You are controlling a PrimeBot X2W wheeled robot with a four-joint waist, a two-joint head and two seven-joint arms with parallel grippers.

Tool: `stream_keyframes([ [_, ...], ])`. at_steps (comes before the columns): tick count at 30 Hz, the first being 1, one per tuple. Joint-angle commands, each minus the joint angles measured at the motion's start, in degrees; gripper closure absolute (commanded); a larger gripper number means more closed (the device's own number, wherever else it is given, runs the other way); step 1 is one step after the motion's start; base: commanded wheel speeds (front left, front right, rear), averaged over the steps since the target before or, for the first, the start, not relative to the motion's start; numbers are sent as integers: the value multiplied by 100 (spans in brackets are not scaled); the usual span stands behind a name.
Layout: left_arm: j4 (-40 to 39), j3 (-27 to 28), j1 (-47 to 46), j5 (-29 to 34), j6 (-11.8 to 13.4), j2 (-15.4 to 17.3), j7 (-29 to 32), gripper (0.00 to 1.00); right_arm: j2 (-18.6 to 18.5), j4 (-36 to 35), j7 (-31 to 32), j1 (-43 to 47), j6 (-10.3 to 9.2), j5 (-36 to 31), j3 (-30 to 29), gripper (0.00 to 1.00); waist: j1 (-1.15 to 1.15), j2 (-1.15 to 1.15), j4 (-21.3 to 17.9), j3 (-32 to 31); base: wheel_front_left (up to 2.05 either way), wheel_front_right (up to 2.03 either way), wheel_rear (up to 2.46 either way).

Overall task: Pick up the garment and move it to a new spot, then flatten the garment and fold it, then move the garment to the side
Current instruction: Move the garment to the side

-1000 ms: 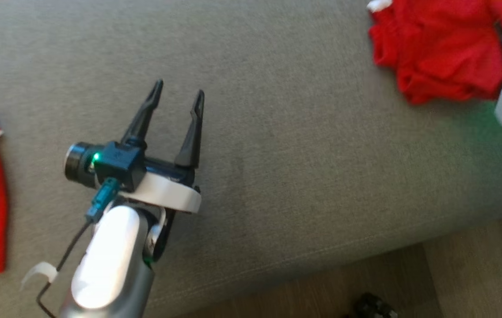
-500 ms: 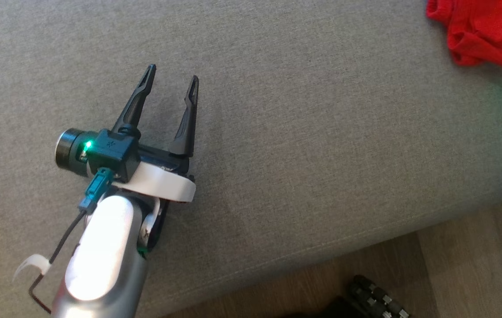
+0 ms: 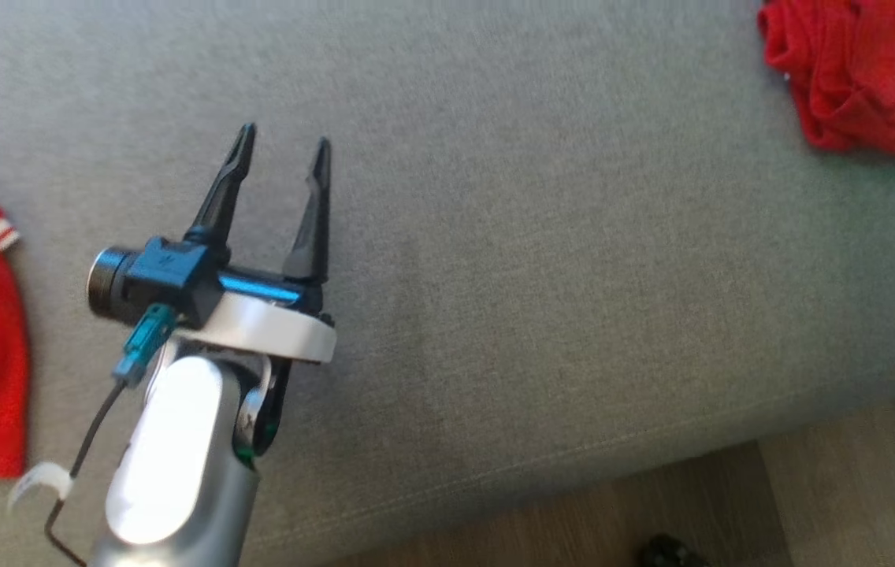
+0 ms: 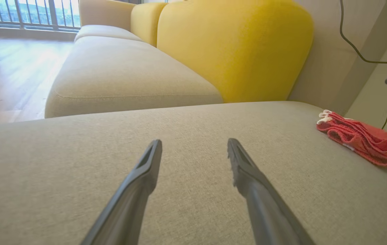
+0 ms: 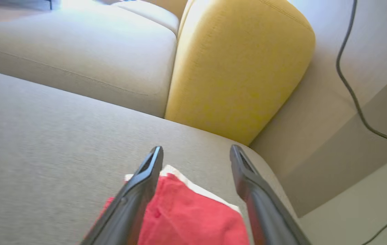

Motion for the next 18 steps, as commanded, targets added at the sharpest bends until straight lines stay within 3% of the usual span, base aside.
stream_keyframes([
  [1,-207,244,150,-73,74,16,-29,0,175,-338,-51,273,-2,-42,60,0,0,0,199,-407,0,0,0],
  [18,-402,517,1297,-170,483,-5,-29,0,1600,-1596,-52,2109,-2,86,460,0,0,0,1064,-1832,0,0,0],
])
